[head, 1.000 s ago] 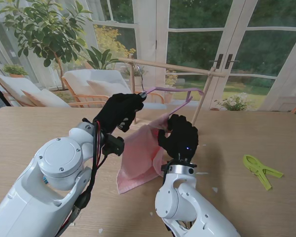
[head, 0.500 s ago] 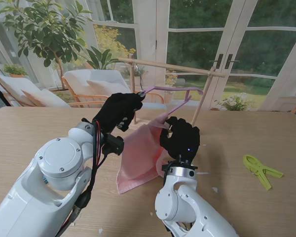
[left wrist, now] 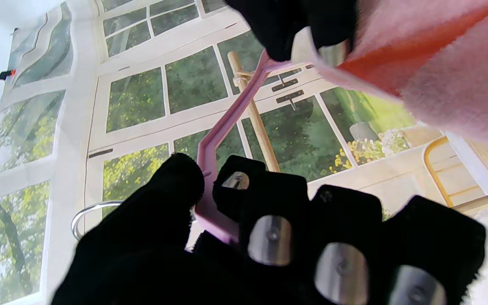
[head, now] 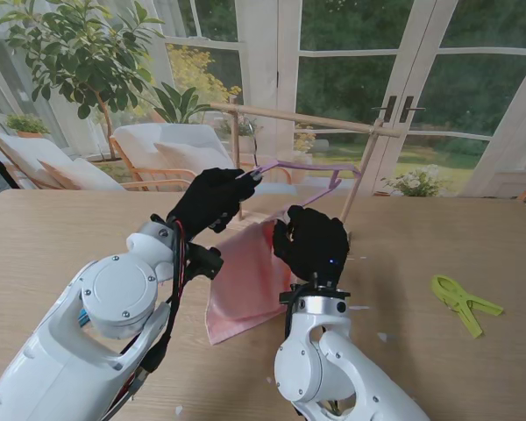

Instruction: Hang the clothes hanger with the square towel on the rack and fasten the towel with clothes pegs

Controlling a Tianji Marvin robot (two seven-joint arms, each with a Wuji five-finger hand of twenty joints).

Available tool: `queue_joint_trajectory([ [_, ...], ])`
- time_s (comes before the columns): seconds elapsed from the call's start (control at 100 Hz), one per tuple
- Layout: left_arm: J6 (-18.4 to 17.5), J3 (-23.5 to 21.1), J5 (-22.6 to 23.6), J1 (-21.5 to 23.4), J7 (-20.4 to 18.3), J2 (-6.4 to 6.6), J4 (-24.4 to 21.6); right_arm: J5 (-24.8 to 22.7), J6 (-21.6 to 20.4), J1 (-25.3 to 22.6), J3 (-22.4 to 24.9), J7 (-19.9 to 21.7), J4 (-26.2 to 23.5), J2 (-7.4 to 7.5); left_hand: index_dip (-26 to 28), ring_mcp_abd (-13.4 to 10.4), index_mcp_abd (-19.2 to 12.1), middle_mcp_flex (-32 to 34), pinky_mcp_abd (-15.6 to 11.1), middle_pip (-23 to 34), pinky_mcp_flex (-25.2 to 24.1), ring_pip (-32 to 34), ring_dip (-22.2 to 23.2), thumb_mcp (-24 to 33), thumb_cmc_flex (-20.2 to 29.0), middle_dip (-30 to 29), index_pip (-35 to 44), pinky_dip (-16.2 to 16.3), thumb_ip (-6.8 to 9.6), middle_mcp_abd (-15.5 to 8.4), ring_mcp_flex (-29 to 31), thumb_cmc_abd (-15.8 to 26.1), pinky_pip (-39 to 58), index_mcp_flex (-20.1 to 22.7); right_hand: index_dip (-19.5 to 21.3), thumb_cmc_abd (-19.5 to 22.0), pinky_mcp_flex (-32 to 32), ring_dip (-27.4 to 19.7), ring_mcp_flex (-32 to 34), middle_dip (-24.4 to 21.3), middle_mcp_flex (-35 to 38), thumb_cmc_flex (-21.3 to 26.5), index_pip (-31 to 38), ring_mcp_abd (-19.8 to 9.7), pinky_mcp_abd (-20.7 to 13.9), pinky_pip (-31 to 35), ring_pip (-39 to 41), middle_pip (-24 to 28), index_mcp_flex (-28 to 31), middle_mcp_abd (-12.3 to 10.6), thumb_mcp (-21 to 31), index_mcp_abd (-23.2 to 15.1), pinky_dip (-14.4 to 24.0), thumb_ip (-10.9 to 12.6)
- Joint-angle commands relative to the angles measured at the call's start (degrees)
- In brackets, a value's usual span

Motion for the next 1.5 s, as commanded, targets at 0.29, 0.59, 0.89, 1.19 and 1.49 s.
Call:
queue_joint_trajectory([
  [0.29, -4.1, -1.4, 2.5, 1.9, -4.8, 1.56, 1.0, 7.7, 2.7, 0.1, 2.7, 7.0, -6.6, -0.76, 1.8, -1.3, 1.5, 2.0, -0.5, 2.7, 0.8, 7.8, 1.9, 5.7, -2.8, -0.3, 2.1, 1.2, -0.36, -3.1, 1.7, -2.6, 15.5, 6.9, 9.2, 7.8, 10.7, 0.1, 12.1, 1.5, 9.9, -2.5, 1.9, 0.7, -0.1, 11.1, 7.7, 5.9, 11.1, 2.1, -4.3, 0.5, 37.5, 5.2],
  [0.59, -7.6, -5.0, 0.7, 3.2, -7.3, 2.36, 1.1, 12.9, 5.5, -2.0, 7.0, 9.8, -9.0, -0.81, 2.0, -0.9, 1.0, 2.0, 0.4, 4.5, 0.5, 7.8, 2.3, 10.2, -5.8, -0.8, 2.1, 2.1, -0.12, -2.8, 1.6, -5.1, 15.5, 10.7, 10.4, 7.8, 13.4, -0.4, 14.5, 1.4, 11.5, -1.5, 2.0, 0.7, -0.2, 12.9, 8.7, 6.7, 11.9, 1.8, -5.7, 1.0, 36.4, 5.2],
  [0.89, -9.5, -7.9, -2.5, 3.7, -11.2, 3.23, 0.8, 15.2, 6.7, -3.0, 9.8, 9.0, -8.4, -1.3, 2.3, -0.8, 0.3, 1.9, 0.9, 6.7, 0.2, 8.0, 3.0, 13.1, -7.4, -1.4, 2.3, 3.4, 0.44, -2.6, 1.6, -6.9, 15.5, 14.3, 11.4, 8.7, 13.3, -0.6, 14.0, 1.4, 10.7, -0.4, 1.9, 0.5, -0.4, 13.3, 8.8, 7.1, 10.8, 1.6, -7.4, 1.3, 35.5, 4.2],
  [1.19, -10.8, -10.0, -3.9, 3.5, -15.8, 4.3, 0.7, 17.6, 6.6, -4.1, 11.7, 7.5, -8.0, -1.86, 2.5, -1.5, -0.3, 1.9, 0.9, 7.6, 0.2, 8.2, 3.3, 13.9, -7.9, -1.8, 2.5, 3.9, 0.72, -3.1, 1.6, -7.2, 15.5, 15.2, 11.8, 8.9, 13.1, -0.5, 13.7, 1.3, 10.4, -0.5, 1.9, 0.3, -0.6, 13.3, 8.8, 7.3, 10.4, 1.4, -7.9, 1.2, 35.2, 3.8],
  [1.49, -8.5, -11.3, -7.6, 3.3, -16.1, 4.05, -0.2, 17.3, 4.8, -5.2, 12.4, 8.1, -7.4, -1.25, 2.7, -1.5, -0.3, 1.8, 0.9, 7.7, 0.2, 8.2, 3.5, 13.8, -7.8, -2.1, 2.4, 4.1, 0.7, -3.1, 1.6, -7.1, 15.5, 15.2, 4.6, 7.3, 5.0, -0.8, 5.0, -1.9, 4.2, -5.7, -6.4, 2.2, 0.2, 8.1, 3.3, 1.9, 6.1, 3.4, -7.4, 1.1, 35.6, 2.1],
])
